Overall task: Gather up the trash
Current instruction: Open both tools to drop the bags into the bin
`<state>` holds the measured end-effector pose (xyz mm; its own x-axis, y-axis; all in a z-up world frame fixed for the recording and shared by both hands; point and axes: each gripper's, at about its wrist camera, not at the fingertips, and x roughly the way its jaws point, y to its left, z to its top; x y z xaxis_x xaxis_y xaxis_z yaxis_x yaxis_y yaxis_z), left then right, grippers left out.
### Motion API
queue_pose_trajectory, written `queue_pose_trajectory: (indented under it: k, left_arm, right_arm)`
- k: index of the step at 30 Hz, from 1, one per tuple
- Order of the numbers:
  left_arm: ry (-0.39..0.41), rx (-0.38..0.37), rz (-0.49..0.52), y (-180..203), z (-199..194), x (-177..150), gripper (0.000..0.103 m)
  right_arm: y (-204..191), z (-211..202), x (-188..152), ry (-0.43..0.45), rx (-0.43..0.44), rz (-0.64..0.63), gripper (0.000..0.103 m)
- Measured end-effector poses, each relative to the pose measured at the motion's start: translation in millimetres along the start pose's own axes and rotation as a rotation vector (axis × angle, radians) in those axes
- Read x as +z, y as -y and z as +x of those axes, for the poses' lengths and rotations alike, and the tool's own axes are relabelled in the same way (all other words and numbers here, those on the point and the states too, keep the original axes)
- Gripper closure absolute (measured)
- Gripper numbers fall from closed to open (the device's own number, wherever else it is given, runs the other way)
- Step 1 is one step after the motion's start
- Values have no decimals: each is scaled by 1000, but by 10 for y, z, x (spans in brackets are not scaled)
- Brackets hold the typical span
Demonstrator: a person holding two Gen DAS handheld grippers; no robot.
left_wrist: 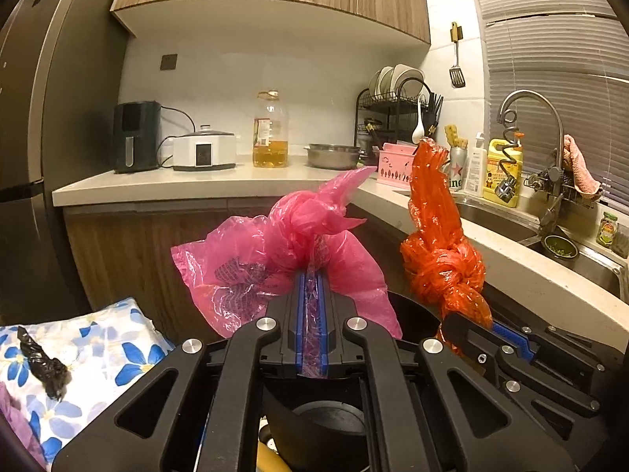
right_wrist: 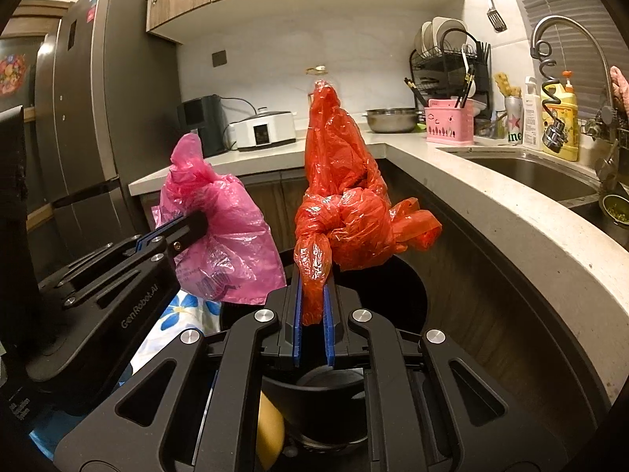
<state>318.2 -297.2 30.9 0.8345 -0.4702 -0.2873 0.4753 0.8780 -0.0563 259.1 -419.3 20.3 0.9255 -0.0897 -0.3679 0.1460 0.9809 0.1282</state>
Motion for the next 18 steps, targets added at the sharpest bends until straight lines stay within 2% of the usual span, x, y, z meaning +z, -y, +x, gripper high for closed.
queue_pose_trajectory:
  k: [5, 8, 10, 12, 13, 15, 18]
  left_arm:
    - [-20, -25, 1, 34, 130, -11, 98]
    - [-28, -28, 17, 57, 178, -42, 90]
    - [-27, -30, 16, 50, 197, -51, 81]
    - [-24, -30, 9, 40, 200, -52, 66]
    - [-23, -23, 6, 25, 203, -55, 63]
    - [-24, -18, -2, -1, 210, -59, 52]
    - [-27, -2, -19, -59, 213, -69, 42]
  right_arm:
    - [51, 94, 5, -6, -8, 12, 93]
    - [86, 149, 9, -16, -9, 25, 93]
    - [96, 175, 4, -21, -11, 27, 92]
    - [101, 202, 0, -28, -12, 26, 90]
    - [109, 210, 0, -29, -12, 27, 88]
    - [109, 214, -10, -28, -16, 25, 83]
    - [132, 222, -18, -29, -22, 29, 73]
